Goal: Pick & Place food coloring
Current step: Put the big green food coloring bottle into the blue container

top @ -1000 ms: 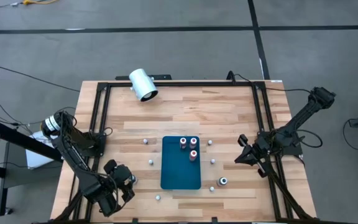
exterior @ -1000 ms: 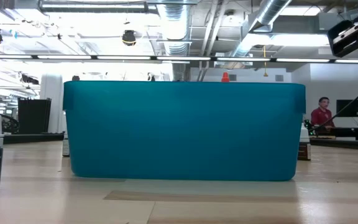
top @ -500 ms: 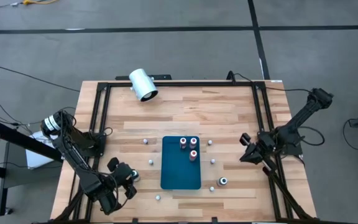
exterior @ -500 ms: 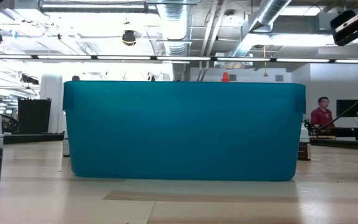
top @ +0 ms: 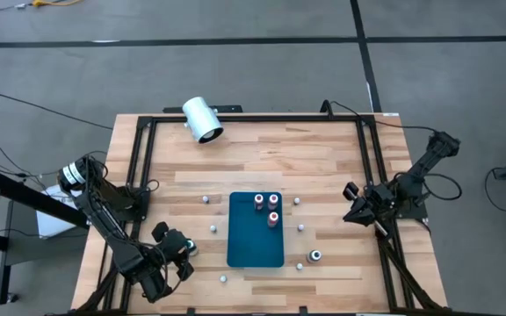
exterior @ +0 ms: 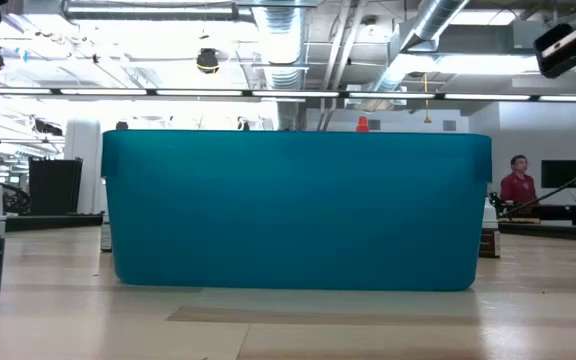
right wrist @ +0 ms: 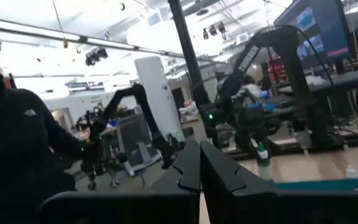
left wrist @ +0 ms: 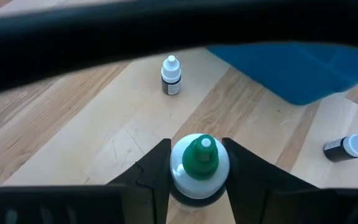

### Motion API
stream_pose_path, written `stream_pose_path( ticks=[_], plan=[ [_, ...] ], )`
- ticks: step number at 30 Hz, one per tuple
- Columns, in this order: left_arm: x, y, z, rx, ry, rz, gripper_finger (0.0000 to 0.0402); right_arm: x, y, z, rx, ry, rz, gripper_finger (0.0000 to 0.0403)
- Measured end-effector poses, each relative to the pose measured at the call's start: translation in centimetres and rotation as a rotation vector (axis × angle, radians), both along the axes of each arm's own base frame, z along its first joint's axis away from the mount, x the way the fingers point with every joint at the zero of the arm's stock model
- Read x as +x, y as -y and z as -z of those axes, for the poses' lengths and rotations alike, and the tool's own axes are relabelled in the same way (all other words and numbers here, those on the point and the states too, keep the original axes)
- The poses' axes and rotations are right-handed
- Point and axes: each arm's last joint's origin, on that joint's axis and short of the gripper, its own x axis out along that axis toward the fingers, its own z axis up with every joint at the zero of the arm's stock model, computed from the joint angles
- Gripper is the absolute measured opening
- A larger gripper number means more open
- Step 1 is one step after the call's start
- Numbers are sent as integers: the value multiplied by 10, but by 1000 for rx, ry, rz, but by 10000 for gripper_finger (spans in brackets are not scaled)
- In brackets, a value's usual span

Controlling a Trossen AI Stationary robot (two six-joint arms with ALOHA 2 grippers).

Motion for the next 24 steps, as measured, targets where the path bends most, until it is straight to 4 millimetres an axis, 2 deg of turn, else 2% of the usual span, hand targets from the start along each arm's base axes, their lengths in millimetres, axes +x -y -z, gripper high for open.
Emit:
stream_pose_path(
  ticks=[16, 24],
  plan=[
    [0, 0, 1, 2, 14, -12, 109, -3, 6, 24, 68, -343, 63, 0],
    [0, 0, 0, -9, 24, -27, 109, -3, 7, 24, 61, -349, 68, 0]
  ],
)
